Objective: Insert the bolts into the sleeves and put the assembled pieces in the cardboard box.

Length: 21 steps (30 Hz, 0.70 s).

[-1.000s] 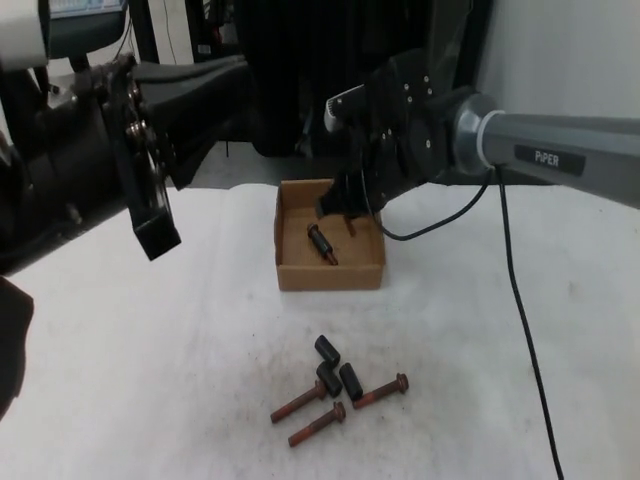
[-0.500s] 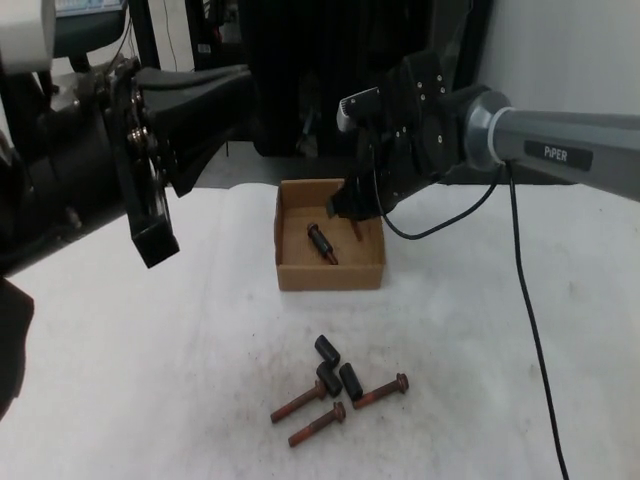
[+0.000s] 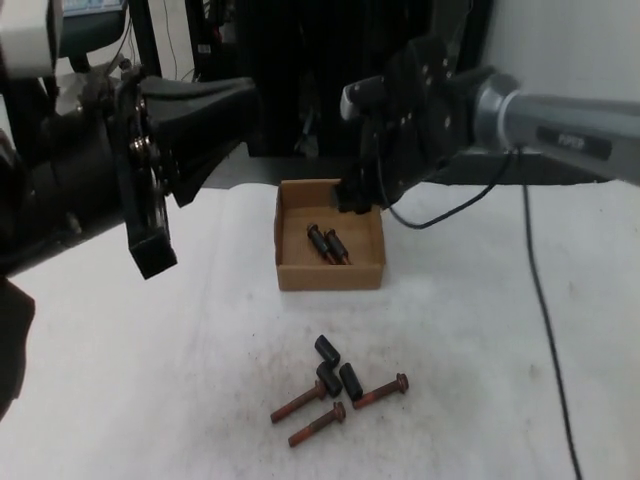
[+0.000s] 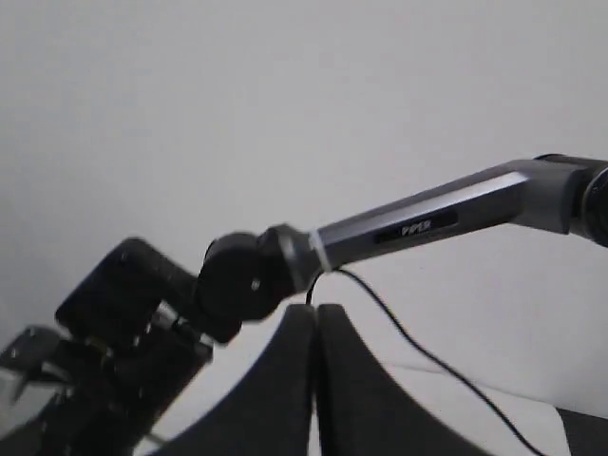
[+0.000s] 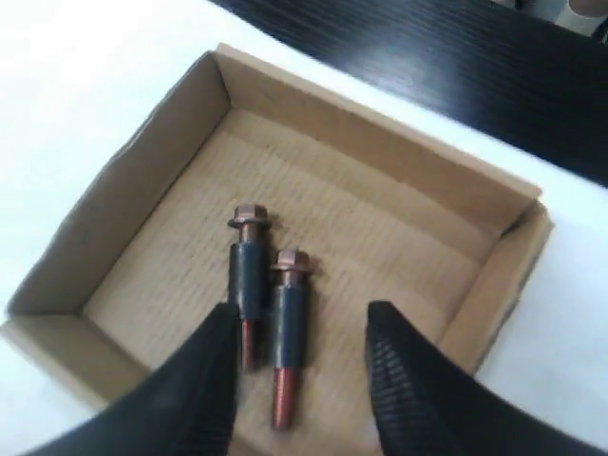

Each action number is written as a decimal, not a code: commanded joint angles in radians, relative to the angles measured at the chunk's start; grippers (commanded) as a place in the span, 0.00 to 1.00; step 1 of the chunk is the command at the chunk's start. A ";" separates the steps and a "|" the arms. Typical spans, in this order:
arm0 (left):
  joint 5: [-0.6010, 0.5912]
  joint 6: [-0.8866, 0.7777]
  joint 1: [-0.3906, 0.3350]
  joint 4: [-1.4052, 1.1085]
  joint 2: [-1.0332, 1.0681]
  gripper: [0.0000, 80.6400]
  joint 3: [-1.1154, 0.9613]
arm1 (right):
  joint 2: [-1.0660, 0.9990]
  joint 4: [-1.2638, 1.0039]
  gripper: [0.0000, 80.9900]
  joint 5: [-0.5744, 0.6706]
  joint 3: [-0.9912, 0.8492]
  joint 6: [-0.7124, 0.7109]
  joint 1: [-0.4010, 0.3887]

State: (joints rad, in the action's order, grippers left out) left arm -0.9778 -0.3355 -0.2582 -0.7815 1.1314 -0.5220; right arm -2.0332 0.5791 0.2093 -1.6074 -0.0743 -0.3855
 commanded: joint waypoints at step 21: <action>0.497 0.345 -0.318 1.183 0.170 0.00 -0.219 | 0.708 0.541 0.01 0.302 0.403 -0.036 0.229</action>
State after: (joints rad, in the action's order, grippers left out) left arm -0.5600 -0.0266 -0.5644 0.3103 1.2638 -0.6907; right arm -1.3525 1.1169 0.5157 -1.2396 -0.1052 -0.1650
